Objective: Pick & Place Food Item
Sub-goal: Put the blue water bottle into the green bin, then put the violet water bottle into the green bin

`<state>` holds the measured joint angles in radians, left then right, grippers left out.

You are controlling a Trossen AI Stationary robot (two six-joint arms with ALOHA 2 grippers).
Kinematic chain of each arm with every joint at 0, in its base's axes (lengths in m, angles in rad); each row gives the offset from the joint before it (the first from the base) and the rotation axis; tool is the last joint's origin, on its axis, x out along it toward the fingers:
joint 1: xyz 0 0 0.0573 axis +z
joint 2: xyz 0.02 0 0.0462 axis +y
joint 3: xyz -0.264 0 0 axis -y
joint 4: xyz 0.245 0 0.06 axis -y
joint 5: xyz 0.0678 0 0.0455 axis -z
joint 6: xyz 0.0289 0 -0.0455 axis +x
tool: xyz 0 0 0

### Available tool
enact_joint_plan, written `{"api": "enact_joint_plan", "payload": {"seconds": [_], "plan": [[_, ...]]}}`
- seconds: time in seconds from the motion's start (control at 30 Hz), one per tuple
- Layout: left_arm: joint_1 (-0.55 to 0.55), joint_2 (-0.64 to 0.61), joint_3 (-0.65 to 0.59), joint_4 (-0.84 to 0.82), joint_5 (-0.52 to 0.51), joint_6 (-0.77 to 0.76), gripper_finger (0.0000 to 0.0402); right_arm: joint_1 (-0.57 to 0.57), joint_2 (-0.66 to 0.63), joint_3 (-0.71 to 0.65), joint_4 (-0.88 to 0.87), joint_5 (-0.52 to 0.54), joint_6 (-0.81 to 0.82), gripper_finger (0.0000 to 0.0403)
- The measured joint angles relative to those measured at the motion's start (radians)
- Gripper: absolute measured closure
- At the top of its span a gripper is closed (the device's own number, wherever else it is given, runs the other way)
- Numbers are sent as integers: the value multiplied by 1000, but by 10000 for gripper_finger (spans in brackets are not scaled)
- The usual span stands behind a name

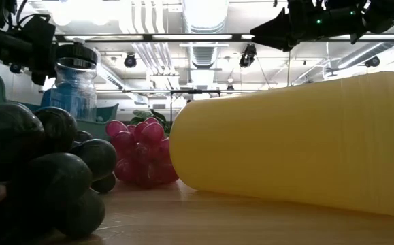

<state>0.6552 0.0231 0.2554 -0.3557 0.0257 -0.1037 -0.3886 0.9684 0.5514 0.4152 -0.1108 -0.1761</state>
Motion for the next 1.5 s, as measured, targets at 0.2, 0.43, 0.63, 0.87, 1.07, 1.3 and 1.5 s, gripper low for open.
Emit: {"api": "enact_joint_plan", "payload": {"seconds": [0.2, 0.43, 0.63, 0.87, 1.07, 1.3, 1.5], "plan": [[0, 0, 0, 0, 15, -1, 313, 0, 0, 0, 0, 0, 0, 97], [0, 0, 0, 11, 16, -9, 259, 0, 0, 0, 0, 0, 0, 97], [0, 0, 8, 24, 19, -10, 234, 0, 0, 0, 0, 0, 0, 97], [-1, 0, 29, 24, 31, -31, 231, 0, 0, 0, 0, 0, 0, 97], [-1, 0, 79, 24, 38, -34, 231, 0, 0, 0, 0, 0, 0, 97], [-1, 0, 161, 34, 46, -11, 231, 0, 0, 0, 0, 0, 0, 97], [-1, 14, 215, 56, 37, 17, 230, 0, 0, 0, 0, 0, 0, 97]]}}
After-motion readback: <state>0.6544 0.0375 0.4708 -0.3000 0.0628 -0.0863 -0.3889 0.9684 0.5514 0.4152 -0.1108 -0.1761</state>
